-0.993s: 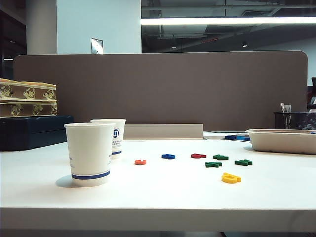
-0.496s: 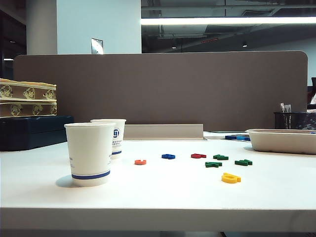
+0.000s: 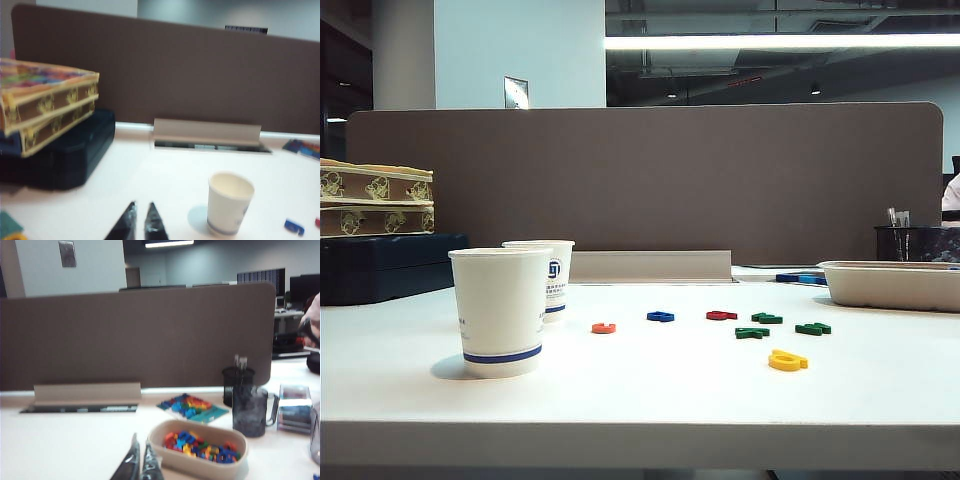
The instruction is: Pick up the letter "c" and put it in the paper cup.
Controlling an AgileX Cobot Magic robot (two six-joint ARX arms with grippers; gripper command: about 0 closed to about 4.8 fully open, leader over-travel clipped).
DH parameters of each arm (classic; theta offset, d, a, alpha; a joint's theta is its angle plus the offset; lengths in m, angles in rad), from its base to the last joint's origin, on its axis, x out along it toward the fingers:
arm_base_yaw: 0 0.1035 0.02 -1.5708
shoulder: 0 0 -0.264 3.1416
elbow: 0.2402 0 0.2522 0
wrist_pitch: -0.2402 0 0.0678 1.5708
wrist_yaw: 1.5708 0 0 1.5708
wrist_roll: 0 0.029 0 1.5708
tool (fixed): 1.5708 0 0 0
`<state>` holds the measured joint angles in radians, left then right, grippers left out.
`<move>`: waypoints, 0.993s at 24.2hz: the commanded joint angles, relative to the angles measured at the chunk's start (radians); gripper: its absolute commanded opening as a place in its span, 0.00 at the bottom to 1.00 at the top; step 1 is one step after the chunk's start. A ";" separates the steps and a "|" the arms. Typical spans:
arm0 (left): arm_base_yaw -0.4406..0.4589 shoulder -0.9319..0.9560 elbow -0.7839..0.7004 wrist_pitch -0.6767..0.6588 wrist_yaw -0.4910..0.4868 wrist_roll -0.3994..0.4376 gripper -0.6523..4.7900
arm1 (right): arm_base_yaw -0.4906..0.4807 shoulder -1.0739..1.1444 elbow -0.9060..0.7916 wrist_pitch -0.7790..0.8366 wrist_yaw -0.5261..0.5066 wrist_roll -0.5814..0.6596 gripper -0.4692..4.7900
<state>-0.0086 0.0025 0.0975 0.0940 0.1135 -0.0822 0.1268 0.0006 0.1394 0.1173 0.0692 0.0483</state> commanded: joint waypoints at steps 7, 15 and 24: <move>0.000 0.187 0.130 0.114 0.007 0.034 0.17 | -0.001 0.192 0.147 0.001 -0.006 -0.002 0.13; 0.000 0.516 0.248 0.216 0.154 0.087 0.17 | 0.000 0.595 0.324 0.023 -0.349 -0.061 0.13; -0.002 0.655 0.276 0.221 0.252 0.202 0.17 | 0.011 0.916 0.427 0.023 -0.538 -0.060 0.13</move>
<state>-0.0097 0.6498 0.3664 0.3138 0.3431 0.0929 0.1318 0.8978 0.5526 0.1223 -0.4400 -0.0101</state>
